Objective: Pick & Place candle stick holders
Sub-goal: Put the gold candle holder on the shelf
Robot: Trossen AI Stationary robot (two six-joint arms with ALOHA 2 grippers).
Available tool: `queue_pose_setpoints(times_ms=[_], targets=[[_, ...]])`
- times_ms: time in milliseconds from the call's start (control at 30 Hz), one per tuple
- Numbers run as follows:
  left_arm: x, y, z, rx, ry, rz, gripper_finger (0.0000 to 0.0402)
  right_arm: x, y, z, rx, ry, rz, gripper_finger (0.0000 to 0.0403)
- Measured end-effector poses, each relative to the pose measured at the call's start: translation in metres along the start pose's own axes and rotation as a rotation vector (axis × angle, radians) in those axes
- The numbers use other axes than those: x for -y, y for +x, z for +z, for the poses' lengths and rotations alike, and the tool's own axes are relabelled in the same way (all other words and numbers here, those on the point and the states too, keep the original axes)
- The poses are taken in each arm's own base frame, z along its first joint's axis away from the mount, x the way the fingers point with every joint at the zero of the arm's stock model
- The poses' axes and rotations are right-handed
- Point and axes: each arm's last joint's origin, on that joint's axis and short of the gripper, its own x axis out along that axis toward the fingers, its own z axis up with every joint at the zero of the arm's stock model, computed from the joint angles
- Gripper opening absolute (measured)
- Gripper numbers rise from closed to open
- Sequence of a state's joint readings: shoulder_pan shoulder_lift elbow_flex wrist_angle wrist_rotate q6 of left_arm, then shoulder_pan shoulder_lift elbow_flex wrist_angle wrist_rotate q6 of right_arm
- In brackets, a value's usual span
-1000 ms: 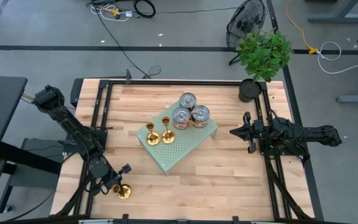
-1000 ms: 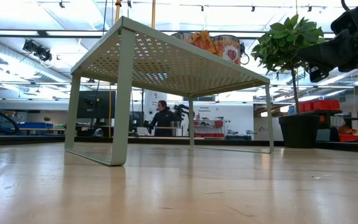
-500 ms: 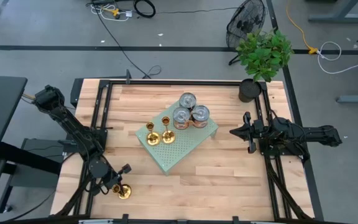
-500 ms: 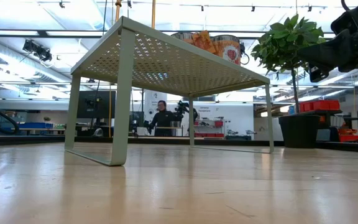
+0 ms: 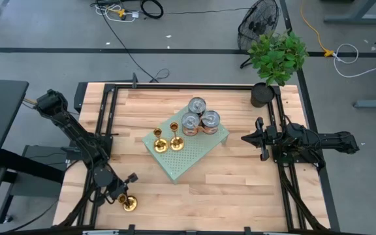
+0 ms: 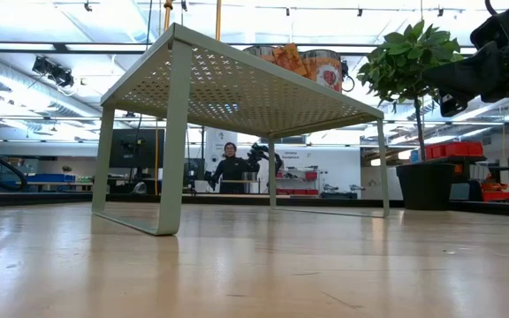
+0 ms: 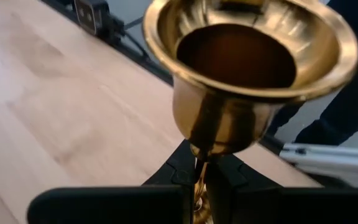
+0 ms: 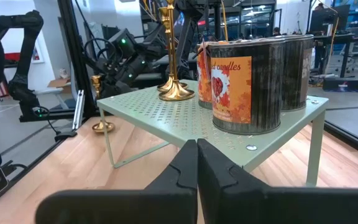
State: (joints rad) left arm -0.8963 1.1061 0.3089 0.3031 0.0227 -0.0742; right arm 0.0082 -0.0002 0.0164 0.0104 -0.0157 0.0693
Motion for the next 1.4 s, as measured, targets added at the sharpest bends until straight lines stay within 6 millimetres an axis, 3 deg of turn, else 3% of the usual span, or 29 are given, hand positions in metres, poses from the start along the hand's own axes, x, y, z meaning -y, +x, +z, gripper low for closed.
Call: queue_pose_setpoints(times_ms=[433,1000,1400], targets=[[0.003,0.0,0.035,0.093,0.008,-0.007,0.0021,0.0,0.0,0.0,0.0,0.0,0.0,0.0003],[0.003,-0.001,0.043,0.073,-0.022,-0.01,0.0021,0.0,0.0,0.0,0.0,0.0,0.0,0.0003],[0.006,-0.006,0.073,0.016,0.017,-0.003,0.0021,0.0,0.0,0.0,0.0,0.0,0.0,0.0003]])
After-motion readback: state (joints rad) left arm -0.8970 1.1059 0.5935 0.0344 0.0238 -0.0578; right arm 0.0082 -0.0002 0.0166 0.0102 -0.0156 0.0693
